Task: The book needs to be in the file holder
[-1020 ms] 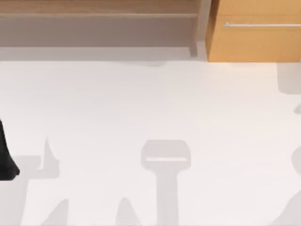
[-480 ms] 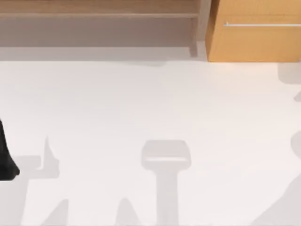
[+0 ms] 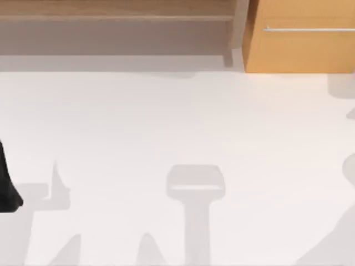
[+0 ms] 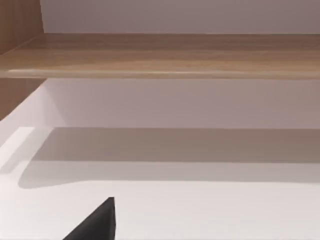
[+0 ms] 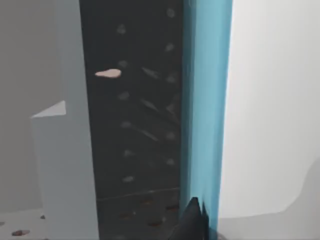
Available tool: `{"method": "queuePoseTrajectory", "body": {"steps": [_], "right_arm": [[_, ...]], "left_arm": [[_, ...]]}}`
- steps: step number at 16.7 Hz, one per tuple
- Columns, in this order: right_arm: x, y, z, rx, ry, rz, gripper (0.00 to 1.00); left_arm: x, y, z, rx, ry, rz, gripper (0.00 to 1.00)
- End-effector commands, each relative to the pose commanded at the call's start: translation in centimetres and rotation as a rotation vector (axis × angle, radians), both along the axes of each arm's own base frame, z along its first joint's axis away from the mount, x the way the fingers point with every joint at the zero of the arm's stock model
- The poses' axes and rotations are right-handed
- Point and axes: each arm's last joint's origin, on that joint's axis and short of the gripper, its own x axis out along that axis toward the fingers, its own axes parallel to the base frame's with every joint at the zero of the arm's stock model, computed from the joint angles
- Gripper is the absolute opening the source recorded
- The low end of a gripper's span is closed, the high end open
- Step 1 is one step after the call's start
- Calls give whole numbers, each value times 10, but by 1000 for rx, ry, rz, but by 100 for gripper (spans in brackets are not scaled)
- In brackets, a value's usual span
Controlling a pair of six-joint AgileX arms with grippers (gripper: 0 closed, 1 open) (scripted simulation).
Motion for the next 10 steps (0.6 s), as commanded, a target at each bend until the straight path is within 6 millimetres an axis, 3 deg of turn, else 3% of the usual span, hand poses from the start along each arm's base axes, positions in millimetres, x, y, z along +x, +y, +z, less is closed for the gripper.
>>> {"method": "queuePoseTrajectory", "body": {"steps": [8,10], "right_arm": [[0,0,0,0,0,0,98],[0,0,0,0,0,0,100]], "left_arm": [[0,0,0,0,0,0,100],[0,0,0,0,0,0,100]]}}
